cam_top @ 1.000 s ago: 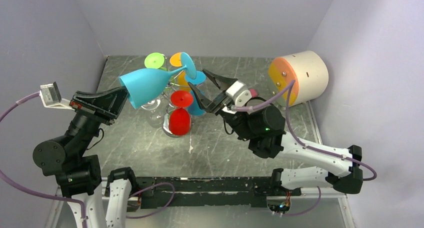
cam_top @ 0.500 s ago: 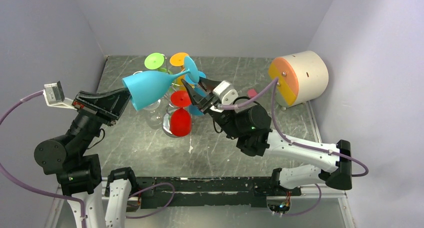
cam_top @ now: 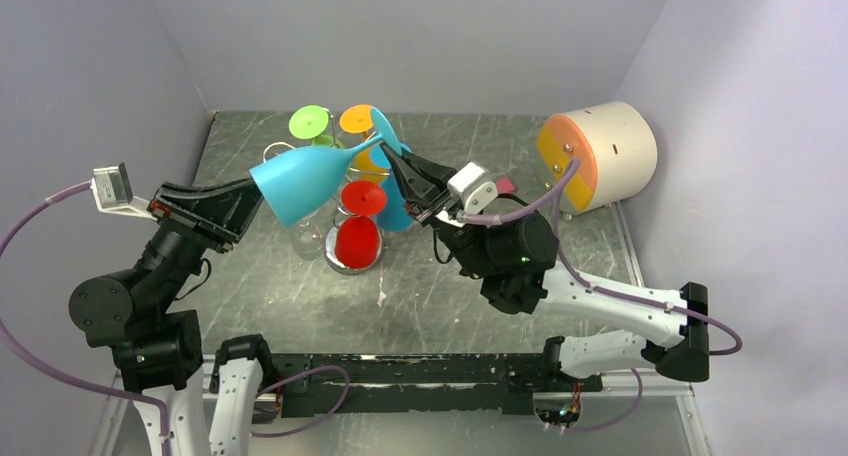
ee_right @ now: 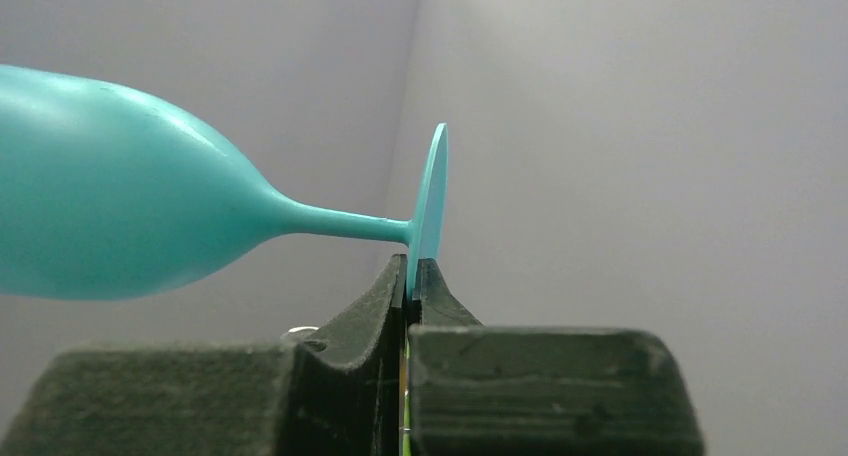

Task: Place the wine glass upside down on the wine glass rack

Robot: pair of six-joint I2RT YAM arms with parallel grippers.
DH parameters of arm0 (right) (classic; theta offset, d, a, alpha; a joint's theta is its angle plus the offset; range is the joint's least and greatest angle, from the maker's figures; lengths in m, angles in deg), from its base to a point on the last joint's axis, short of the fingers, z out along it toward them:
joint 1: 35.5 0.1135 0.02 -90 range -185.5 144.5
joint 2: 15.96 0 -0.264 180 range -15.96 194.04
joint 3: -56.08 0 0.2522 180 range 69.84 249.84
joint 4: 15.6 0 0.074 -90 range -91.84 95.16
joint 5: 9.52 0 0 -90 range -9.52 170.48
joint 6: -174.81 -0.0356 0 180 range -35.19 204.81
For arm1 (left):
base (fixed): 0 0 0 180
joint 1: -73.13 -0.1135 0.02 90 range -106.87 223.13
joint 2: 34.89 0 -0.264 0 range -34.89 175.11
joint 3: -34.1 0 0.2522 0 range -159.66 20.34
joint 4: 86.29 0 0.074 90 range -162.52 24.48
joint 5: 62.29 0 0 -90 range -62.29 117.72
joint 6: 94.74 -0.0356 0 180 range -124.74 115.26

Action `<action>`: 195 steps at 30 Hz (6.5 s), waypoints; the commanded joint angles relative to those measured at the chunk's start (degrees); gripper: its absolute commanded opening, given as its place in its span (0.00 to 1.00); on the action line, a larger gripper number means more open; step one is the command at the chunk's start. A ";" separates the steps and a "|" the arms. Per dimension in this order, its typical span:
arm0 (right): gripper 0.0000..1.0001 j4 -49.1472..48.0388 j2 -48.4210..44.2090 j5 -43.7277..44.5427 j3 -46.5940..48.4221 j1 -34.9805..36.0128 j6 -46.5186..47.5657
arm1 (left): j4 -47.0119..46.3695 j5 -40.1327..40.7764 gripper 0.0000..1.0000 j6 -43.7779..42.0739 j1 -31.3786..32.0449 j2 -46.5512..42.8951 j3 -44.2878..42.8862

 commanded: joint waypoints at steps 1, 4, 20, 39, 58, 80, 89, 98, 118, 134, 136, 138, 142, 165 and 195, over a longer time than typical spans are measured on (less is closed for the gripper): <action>0.00 -1.14 0.24 2.46 3.97 -0.22 8.17 | 6.72 3.76 0.40 -5.20 0.31 -0.61 -3.28; 0.00 -0.79 0.50 3.71 8.15 -0.17 13.42 | 14.28 7.74 0.58 -10.41 0.46 -0.41 -6.80; 0.00 4.88 3.86 -10.40 17.26 -0.15 54.35 | 33.87 0.76 0.63 -15.70 1.45 6.03 -21.47; 0.00 8.27 12.35 -21.15 17.69 5.77 90.98 | 19.21 -4.95 0.61 -1.32 1.45 7.77 -29.86; 0.00 12.45 15.61 -17.17 16.90 10.48 98.47 | 30.19 1.66 0.14 -11.44 1.45 9.55 -30.34; 0.81 3.32 6.65 -12.71 5.58 10.41 69.33 | 19.03 11.78 0.07 -13.87 1.45 7.68 -24.33; 1.00 -8.38 2.21 -7.82 -4.82 10.38 55.70 | 24.02 23.45 0.07 -18.68 1.45 7.39 -17.87; 1.00 -11.28 -3.96 4.73 -11.83 10.60 33.92 | 26.98 26.33 0.07 -14.76 1.45 8.60 -7.49; 1.00 10.82 -13.59 16.76 -9.91 10.67 -1.00 | 18.21 14.72 0.07 -5.00 1.45 7.60 5.08; 1.00 13.21 -15.21 16.00 -10.17 10.65 -3.98 | 8.86 9.62 0.07 -2.20 1.45 13.46 6.66; 1.00 12.89 -15.13 15.92 -10.13 10.67 -3.47 | 8.66 9.85 0.07 -2.57 1.45 14.44 6.05; 1.00 12.84 -14.95 15.99 -9.76 10.59 -3.08 | 8.26 9.83 0.07 -3.09 1.45 15.36 5.36; 1.00 13.67 -14.95 15.34 -8.74 10.64 -3.68 | 8.32 10.38 0.07 -4.18 1.49 16.89 4.26; 1.00 13.80 -15.90 14.80 -9.49 10.64 -3.19 | 4.83 12.32 0.07 -10.34 1.45 21.50 3.02; 1.00 14.07 -15.68 14.76 -9.87 10.65 -4.27 | 12.28 16.67 0.07 -14.01 0.75 19.17 1.64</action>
